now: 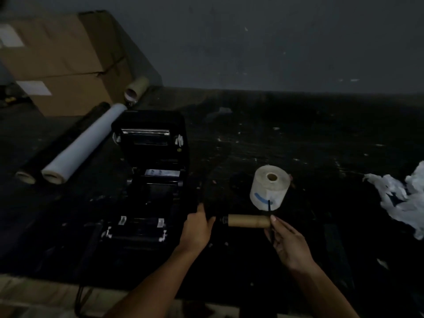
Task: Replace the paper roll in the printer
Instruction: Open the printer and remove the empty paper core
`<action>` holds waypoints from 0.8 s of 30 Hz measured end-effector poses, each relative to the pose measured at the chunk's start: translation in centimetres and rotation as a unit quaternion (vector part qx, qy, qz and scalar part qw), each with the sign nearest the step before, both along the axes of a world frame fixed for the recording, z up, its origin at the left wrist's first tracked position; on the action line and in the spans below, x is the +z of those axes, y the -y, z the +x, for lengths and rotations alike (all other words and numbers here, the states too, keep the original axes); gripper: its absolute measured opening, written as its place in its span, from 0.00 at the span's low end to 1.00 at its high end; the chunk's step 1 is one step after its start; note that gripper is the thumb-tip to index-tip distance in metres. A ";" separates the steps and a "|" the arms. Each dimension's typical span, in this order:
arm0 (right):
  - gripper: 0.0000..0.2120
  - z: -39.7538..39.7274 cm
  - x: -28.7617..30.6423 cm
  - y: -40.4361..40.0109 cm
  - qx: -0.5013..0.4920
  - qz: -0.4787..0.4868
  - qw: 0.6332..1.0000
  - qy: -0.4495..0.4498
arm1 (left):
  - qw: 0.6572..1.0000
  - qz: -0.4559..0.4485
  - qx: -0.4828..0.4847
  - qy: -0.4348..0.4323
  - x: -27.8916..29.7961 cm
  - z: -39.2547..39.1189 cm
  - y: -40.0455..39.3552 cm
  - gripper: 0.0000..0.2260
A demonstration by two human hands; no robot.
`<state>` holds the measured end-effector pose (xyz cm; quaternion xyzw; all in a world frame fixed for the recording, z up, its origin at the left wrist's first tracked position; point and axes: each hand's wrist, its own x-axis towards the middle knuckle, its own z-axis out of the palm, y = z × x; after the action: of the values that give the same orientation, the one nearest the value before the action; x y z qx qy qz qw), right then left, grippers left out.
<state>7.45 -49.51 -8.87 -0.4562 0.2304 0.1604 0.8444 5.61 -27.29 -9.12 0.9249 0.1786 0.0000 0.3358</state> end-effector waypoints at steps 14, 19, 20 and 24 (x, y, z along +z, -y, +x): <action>0.10 1.6 -0.6 -0.1 0.030 0.005 0.999 -0.023 | 0.932 -0.361 0.007 -0.019 1.0 0.1 0.8 0.27; 0.10 1.5 -0.6 -0.2 0.041 0.004 0.999 -0.007 | 0.873 -0.484 0.049 -0.040 1.5 -0.1 1.6 0.28; 0.10 1.4 -0.6 -0.2 0.041 0.003 0.999 -0.001 | 0.870 -0.490 0.053 -0.037 1.5 -0.1 1.6 0.28; 0.06 1.4 -0.6 -0.6 0.018 -0.056 0.998 0.028 | 0.870 -0.489 0.048 -0.045 1.9 -0.1 1.6 0.28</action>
<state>8.80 -48.86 -9.48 -0.5110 0.2073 0.1498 0.8207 5.53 -28.92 -7.23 0.6319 0.2148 -0.1123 0.7362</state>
